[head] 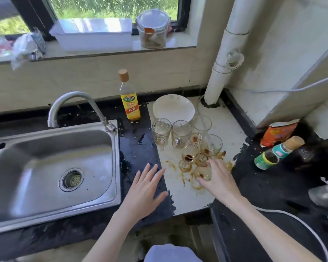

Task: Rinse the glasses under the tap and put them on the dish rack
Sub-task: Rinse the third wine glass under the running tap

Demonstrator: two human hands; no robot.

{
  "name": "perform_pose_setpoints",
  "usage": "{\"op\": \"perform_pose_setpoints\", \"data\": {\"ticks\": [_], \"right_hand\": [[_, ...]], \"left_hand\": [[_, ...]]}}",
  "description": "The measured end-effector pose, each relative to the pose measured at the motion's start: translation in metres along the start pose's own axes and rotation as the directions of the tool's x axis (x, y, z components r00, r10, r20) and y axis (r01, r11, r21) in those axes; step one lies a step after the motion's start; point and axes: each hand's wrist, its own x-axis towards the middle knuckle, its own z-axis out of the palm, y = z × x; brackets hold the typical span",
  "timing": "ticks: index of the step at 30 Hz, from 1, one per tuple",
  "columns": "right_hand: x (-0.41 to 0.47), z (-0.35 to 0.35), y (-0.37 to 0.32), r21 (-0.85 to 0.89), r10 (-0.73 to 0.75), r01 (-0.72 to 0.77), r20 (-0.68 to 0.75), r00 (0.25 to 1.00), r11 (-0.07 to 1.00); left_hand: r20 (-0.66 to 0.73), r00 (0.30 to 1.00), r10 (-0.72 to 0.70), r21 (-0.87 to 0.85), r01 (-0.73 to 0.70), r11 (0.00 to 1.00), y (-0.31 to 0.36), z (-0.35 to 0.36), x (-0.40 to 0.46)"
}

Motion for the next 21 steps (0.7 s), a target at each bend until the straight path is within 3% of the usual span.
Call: {"op": "perform_pose_setpoints", "data": {"ticks": [4, 8, 14, 17, 21], "right_hand": [[-0.01, -0.007, -0.027, 0.072, -0.14, 0.135, 0.072, 0.987, 0.988], [-0.004, -0.003, -0.077, 0.157, -0.294, 0.274, 0.12, 0.948, 0.949], [0.006, 0.029, -0.176, 0.18, -0.512, 0.483, 0.189, 0.838, 0.857], [0.014, 0.053, -0.222, 0.226, -0.558, 0.515, 0.212, 0.802, 0.827], [0.025, 0.092, -0.275, 0.292, -0.53, 0.452, 0.311, 0.789, 0.843]], "left_hand": [[-0.014, 0.998, -0.064, -0.1, 0.062, 0.993, -0.003, 0.008, -0.008], [-0.121, 0.984, -0.129, -0.33, 0.082, 0.94, -0.013, 0.004, -0.017], [-0.165, 0.928, -0.334, -0.772, 0.09, 0.63, -0.069, -0.003, -0.046], [-0.196, 0.885, -0.421, -0.831, 0.078, 0.551, -0.108, -0.015, -0.06], [-0.149, 0.878, -0.455, -0.884, 0.088, 0.46, -0.174, -0.018, -0.075]]}}
